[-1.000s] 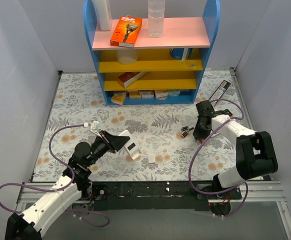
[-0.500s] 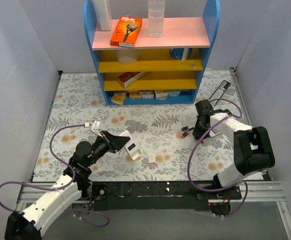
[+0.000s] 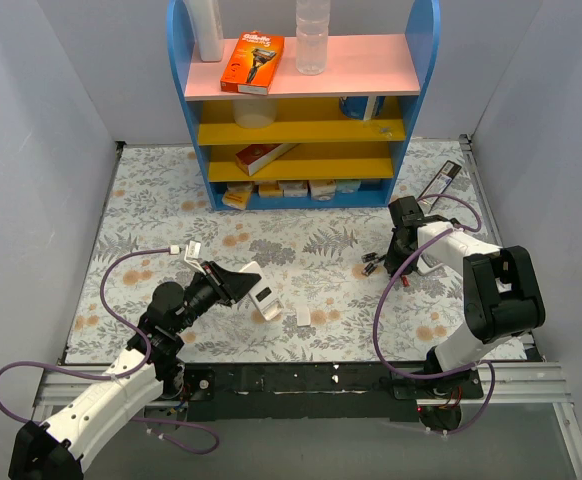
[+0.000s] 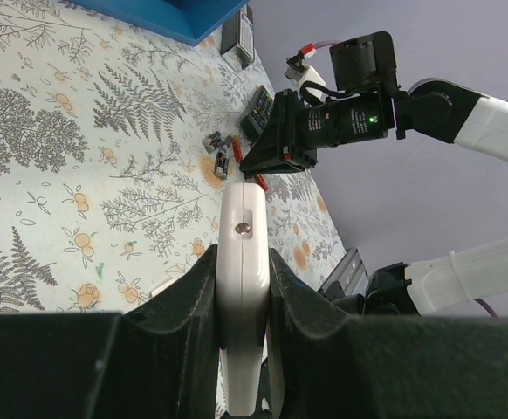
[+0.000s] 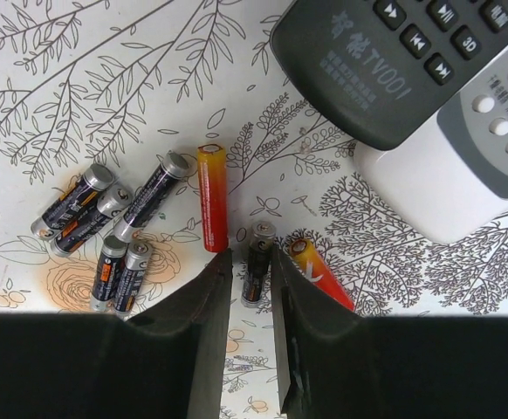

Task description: Load the batteries into the remote control

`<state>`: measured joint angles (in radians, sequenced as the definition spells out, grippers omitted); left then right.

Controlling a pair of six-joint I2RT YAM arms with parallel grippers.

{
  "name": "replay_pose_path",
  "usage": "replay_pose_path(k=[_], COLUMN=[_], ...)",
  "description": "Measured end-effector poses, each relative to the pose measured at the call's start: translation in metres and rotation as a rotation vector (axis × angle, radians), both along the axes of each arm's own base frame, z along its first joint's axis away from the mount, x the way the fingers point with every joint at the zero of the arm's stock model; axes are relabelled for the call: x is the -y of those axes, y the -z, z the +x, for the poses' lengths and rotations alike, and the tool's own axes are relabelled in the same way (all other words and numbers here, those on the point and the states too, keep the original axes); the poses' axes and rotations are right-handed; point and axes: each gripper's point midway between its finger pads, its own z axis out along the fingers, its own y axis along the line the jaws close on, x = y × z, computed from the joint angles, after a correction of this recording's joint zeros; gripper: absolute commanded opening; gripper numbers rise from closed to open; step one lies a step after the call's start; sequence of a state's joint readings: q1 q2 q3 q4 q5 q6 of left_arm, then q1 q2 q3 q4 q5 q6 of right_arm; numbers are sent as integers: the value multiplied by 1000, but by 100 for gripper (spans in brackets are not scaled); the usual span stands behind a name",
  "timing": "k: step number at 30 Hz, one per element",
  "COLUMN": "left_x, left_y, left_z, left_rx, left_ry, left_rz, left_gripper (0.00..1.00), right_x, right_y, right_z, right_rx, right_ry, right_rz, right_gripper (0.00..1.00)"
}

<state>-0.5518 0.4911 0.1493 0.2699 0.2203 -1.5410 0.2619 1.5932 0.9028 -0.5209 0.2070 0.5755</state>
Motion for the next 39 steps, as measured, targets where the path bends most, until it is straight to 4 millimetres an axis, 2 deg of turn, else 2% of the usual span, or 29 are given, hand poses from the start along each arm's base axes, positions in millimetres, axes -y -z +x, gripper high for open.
replay_pose_path(k=[4, 9, 19, 23, 27, 31, 35, 39], left_x=[0, 0, 0, 1, 4, 8, 15, 24], left_y=[-1, -1, 0, 3, 7, 11, 10, 4], left_z=[0, 0, 0, 1, 3, 4, 7, 11], left_rx=[3, 3, -5, -20, -42, -72, -95, -113], left_ry=[0, 0, 0, 0, 5, 21, 46, 78], left_rz=[-2, -2, -4, -2, -3, 1, 4, 7], left_gripper=[0, 0, 0, 0, 0, 0, 0, 0], right_x=[1, 3, 6, 6, 0, -21, -59, -107], right_y=[0, 0, -2, -13, -36, -73, -115, -144], right_z=[1, 4, -1, -4, -1, 2, 1, -17], right_rx=[1, 3, 9, 43, 122, 252, 413, 532], right_ry=[2, 3, 9, -4, -53, -179, -402, -705], right_rz=[-7, -18, -20, -5, 24, 96, 185, 212], right_gripper=[31, 26, 6, 1, 1, 1, 1, 1])
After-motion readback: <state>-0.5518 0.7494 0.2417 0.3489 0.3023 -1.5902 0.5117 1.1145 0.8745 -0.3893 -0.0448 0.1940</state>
